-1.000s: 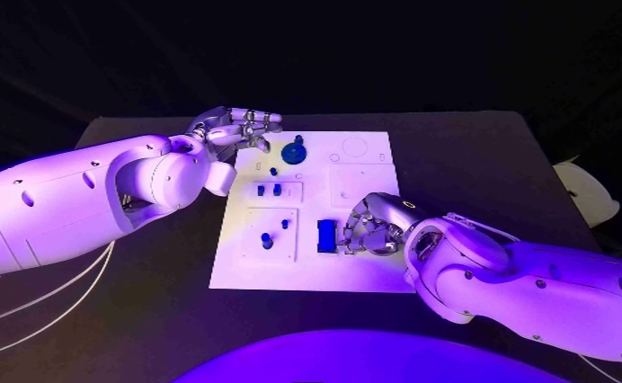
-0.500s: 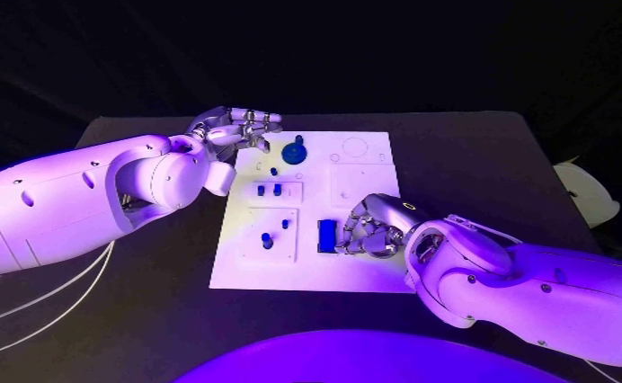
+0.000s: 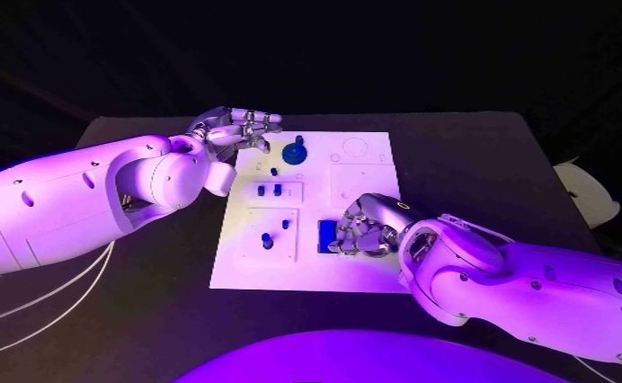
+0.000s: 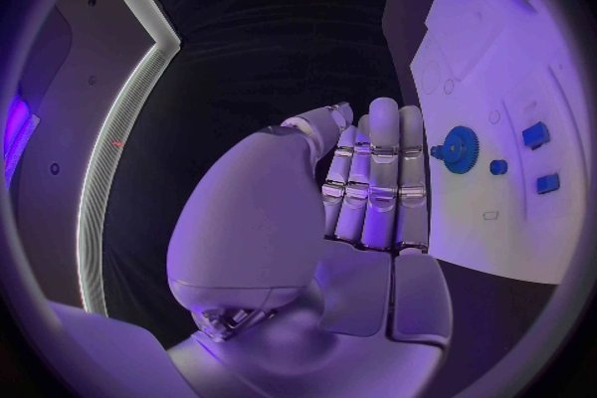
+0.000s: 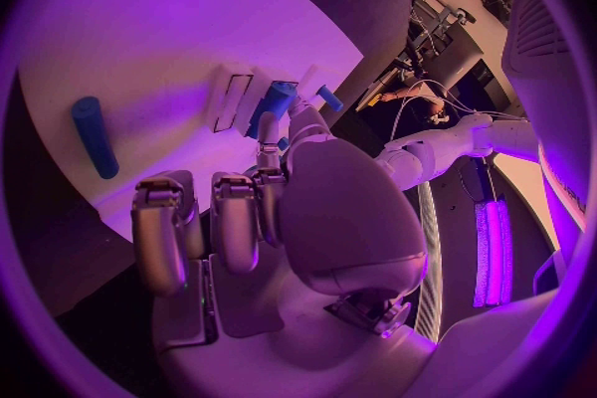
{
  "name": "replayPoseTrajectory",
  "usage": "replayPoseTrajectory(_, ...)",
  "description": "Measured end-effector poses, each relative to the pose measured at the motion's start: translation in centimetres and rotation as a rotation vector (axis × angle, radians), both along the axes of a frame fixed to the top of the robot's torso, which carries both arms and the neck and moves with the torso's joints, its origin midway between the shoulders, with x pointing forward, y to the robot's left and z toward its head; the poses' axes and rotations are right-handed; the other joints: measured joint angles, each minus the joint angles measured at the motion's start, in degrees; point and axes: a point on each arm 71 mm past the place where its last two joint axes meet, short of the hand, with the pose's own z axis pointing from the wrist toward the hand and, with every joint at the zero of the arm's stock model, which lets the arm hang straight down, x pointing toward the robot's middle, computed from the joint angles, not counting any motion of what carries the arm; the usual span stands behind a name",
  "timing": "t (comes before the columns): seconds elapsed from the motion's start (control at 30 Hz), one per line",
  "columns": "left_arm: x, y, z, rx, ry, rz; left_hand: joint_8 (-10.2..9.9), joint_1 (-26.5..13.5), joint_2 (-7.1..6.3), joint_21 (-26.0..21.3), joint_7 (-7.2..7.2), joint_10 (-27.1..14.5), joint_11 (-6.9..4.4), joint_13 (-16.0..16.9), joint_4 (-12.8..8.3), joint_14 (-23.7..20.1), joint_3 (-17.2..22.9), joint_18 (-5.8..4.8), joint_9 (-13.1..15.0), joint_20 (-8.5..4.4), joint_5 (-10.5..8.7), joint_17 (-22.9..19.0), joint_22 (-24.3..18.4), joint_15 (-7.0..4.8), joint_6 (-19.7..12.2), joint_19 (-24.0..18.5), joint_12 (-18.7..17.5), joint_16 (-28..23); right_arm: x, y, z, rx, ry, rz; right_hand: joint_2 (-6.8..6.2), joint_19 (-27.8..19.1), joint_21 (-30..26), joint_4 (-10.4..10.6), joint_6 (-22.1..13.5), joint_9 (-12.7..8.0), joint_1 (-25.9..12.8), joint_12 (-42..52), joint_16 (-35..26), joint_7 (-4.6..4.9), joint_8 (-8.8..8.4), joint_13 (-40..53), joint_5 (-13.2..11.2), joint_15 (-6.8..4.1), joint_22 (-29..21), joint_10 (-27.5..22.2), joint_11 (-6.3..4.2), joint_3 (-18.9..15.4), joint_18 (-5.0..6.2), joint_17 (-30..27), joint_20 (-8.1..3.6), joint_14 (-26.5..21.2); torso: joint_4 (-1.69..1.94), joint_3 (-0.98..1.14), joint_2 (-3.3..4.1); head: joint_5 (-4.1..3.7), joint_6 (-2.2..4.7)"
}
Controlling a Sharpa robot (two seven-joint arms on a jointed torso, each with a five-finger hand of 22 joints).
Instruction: Assemble the parts on the task board
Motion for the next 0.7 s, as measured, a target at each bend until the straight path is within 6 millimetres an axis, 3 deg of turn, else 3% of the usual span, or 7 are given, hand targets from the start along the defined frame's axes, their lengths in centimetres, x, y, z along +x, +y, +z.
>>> replayPoseTrajectory(0.53, 0.00, -0.02, -0.01, 0.000, 0.001, -0.001, 0.00, 0.00, 0.00, 0.00, 0.00, 0.00, 0.00, -0.01, 0.00, 0.00, 0.00, 0.00, 0.00, 0.00, 0.00, 0.00, 0.00, 0.00, 0.00, 0.00, 0.00, 0.00, 0.65, 0.22, -0.34, -0.010, -0.009, -0.006, 0.00, 0.00, 0.00, -0.11, 0.00, 0.11, 0.04, 0.03, 0.00, 0.00, 0.00, 0.12, -0.04, 0.00, -0.01, -0.20, -0.19, 0.40, 0.00, -0.01, 0.00, 0.00, -0.04, 0.04, 0.00, 0.06, -0.06)
replayPoseTrajectory(0.7, -0.01, -0.02, -0.01, 0.000, 0.001, -0.001, 0.00, 0.00, 0.00, 0.00, 0.00, 0.00, 0.00, -0.01, 0.00, 0.00, 0.00, 0.00, 0.00, 0.00, 0.00, 0.00, 0.00, 0.00, 0.00, 0.00, 0.00, 0.00, 0.69, -0.04, -0.27, -0.012, -0.020, -0.011, 0.55, 0.00, 0.00, -0.32, 0.00, 0.11, 0.58, 0.33, 0.00, 0.00, 0.00, 0.33, -0.04, 0.00, -0.01, -0.24, -0.16, 0.83, 0.00, -0.01, 0.00, 0.00, -0.03, 0.04, 0.00, 0.07, 0.02)
